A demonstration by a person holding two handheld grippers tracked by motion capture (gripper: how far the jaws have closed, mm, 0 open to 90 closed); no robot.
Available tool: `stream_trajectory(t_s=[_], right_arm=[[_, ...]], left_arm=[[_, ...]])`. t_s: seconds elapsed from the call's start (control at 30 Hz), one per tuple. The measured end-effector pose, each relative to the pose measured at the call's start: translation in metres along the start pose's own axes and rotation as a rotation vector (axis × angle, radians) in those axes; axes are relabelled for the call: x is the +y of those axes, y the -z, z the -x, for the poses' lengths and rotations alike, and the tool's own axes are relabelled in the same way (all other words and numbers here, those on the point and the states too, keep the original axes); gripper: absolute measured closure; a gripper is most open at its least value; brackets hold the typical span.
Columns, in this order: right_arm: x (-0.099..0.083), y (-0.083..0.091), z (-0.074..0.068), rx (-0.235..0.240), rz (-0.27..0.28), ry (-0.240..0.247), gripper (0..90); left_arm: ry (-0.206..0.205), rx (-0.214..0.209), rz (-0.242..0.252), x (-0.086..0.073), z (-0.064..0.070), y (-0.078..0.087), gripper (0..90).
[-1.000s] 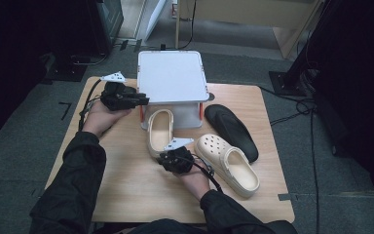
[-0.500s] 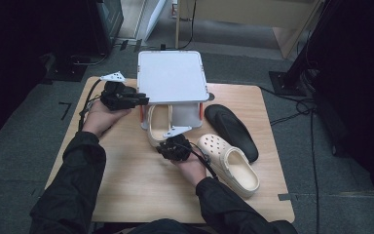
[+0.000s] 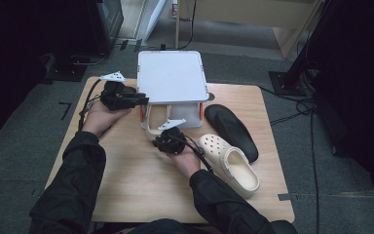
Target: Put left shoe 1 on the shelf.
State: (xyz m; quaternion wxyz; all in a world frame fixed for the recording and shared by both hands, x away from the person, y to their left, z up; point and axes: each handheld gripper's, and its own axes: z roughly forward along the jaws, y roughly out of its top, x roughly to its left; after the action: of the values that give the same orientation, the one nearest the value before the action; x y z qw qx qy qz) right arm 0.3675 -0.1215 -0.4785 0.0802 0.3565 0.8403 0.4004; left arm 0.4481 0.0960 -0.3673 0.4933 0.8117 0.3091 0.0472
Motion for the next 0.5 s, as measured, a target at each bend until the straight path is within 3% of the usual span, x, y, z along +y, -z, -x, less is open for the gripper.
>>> stream_trajectory(t_s=[0.5], right_arm=[[0.012,-0.011,0.006,-0.019,-0.004,0.0,73.2]], left_arm=[[0.01,-0.003,0.003,0.0,-0.001,0.0,69.8]])
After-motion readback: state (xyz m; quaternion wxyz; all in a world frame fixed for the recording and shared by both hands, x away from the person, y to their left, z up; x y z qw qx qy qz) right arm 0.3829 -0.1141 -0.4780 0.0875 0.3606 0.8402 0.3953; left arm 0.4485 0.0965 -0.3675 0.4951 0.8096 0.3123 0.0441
